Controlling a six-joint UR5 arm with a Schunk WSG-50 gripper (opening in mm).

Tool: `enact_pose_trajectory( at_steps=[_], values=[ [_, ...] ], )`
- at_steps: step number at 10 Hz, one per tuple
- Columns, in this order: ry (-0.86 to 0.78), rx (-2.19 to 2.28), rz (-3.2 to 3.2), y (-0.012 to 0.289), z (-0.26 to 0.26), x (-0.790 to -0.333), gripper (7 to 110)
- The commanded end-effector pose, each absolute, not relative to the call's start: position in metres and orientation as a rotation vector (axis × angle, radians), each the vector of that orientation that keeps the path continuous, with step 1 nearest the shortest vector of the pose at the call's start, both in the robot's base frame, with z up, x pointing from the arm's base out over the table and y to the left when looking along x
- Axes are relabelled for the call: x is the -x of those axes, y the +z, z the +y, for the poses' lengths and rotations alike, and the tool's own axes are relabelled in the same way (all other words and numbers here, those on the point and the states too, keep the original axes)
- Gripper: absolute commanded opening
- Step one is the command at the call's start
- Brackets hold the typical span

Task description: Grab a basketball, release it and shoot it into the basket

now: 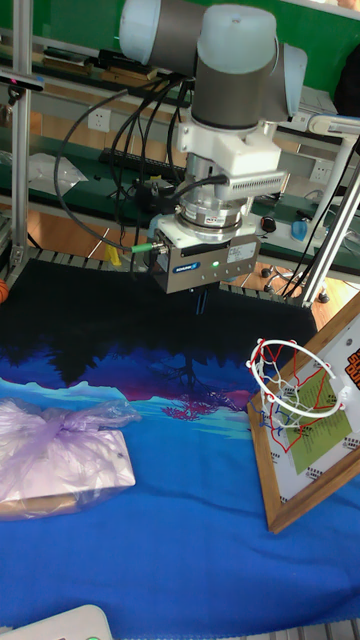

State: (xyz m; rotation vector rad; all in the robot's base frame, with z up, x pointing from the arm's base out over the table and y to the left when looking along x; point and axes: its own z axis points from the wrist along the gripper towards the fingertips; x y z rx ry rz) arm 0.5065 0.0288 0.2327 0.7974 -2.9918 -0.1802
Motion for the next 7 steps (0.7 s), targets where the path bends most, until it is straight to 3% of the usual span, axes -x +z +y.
enact_pose_trajectory(
  at_steps=[1,7],
  values=[
    [-0.15,-0.853,-3.018,0.2398,0.0194,-0.5103,7],
    [-0.133,-0.852,-3.006,0.2371,0.0212,-0.5073,7]
  ],
)
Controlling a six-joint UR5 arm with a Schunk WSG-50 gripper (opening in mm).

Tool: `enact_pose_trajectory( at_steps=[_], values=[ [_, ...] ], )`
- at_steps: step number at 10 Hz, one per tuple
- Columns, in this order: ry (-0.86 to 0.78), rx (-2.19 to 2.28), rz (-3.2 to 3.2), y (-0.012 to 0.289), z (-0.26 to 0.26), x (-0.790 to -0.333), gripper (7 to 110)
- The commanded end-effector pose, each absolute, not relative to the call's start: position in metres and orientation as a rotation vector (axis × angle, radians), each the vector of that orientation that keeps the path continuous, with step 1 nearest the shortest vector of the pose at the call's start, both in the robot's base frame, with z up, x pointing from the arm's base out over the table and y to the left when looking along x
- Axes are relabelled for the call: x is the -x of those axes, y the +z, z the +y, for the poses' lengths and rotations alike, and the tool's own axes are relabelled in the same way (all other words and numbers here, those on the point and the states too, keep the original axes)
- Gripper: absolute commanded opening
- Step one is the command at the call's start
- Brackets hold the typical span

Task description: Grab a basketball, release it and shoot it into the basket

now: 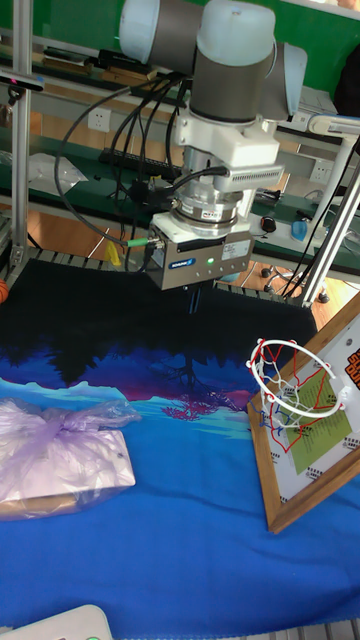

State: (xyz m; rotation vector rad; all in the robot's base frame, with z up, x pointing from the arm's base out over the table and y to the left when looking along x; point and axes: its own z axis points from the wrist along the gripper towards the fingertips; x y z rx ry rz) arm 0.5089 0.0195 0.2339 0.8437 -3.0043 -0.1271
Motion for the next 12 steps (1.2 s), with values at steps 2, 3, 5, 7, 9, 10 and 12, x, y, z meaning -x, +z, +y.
enact_pose_trajectory(
  at_steps=[2,3,5,7,9,10,12],
  values=[
    [-0.075,-0.843,-2.993,0.248,0.006,-0.495,7],
    [-0.058,-0.842,-2.992,0.25,-0.002,-0.488,7],
    [-0.058,-0.827,-3.009,0.24,-0.008,-0.48,7],
    [-0.081,-0.81,-3.03,0.232,0.003,-0.484,7],
    [-0.055,-0.852,-3.058,0.238,0.034,-0.507,7],
    [-0.02,-0.957,-3.117,0.249,0.053,-0.527,7],
    [-0.097,-1.051,-3.209,0.272,0.081,-0.532,7]
  ],
)
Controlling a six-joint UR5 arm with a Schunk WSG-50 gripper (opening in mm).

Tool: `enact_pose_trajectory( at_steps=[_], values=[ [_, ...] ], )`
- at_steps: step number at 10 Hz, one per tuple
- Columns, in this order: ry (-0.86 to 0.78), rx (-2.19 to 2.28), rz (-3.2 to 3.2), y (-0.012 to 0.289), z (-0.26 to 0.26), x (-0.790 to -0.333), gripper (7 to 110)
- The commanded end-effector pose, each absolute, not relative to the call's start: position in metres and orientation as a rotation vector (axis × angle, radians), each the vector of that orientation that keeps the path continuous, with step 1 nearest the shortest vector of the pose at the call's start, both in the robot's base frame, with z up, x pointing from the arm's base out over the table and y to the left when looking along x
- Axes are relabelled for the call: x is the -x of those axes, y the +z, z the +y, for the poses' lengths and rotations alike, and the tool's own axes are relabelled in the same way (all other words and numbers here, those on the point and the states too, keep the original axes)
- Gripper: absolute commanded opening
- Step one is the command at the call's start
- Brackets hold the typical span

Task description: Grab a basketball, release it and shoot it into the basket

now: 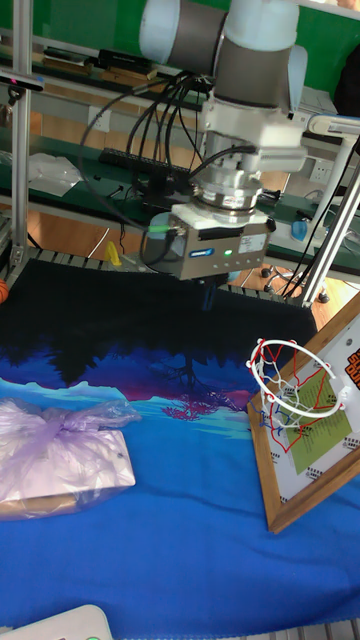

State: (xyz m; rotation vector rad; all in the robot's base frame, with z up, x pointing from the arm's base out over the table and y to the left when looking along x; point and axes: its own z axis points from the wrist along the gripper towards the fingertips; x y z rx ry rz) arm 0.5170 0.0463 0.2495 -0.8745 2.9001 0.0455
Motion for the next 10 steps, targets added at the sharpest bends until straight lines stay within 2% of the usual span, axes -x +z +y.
enact_pose_trajectory(
  at_steps=[1,2,6,8,10],
  values=[
    [0.079,0.903,2.732,0.279,0.083,-0.532,7],
    [0.089,0.914,2.714,0.284,0.086,-0.531,7],
    [-0.046,0.79,2.86,0.298,0.06,-0.484,7],
    [-0.235,0.714,2.905,0.299,0.027,-0.484,7],
    [-0.3,0.72,2.918,0.301,0.015,-0.482,7]
  ],
)
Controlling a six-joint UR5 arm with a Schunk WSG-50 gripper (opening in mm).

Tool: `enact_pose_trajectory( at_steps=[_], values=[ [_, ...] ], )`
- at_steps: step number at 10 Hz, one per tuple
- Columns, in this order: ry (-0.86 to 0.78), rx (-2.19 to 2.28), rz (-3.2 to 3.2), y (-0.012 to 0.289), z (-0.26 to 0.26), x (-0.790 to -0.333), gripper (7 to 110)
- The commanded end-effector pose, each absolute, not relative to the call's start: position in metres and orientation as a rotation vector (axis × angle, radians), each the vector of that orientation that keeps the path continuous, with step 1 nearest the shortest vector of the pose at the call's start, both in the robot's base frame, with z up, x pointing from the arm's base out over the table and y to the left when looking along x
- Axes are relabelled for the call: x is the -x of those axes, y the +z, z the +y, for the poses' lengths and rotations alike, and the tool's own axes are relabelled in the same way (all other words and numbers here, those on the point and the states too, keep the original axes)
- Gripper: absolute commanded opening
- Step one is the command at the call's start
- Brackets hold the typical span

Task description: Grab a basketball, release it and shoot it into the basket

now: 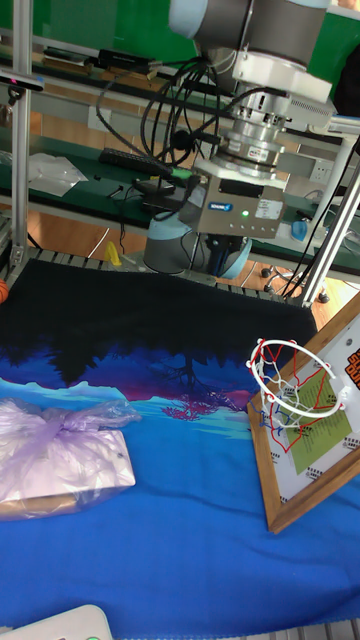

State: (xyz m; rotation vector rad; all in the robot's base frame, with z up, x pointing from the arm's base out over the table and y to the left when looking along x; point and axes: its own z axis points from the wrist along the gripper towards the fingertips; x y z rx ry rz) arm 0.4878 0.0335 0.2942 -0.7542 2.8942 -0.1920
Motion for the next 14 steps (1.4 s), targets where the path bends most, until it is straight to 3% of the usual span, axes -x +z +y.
enact_pose_trajectory(
  at_steps=[1,4,5,6,8,10,11,13,14],
  values=[
    [-0.171,0.746,2.921,0.297,0.036,-0.477,7],
    [-0.163,0.781,3.08,0.295,0.029,-0.437,7],
    [-0.183,0.862,3.092,0.285,0.011,-0.444,7],
    [-0.265,0.97,3.082,0.264,-0.028,-0.459,7],
    [-0.264,1.102,3.064,0.214,-0.072,-0.471,7],
    [-0.335,1.258,3.099,0.169,-0.123,-0.455,7],
    [-0.25,1.252,3.075,0.148,-0.118,-0.455,7],
    [-0.233,1.252,3.072,0.15,-0.115,-0.456,7],
    [-0.104,1.244,3.134,0.157,-0.096,-0.441,7]
  ],
)
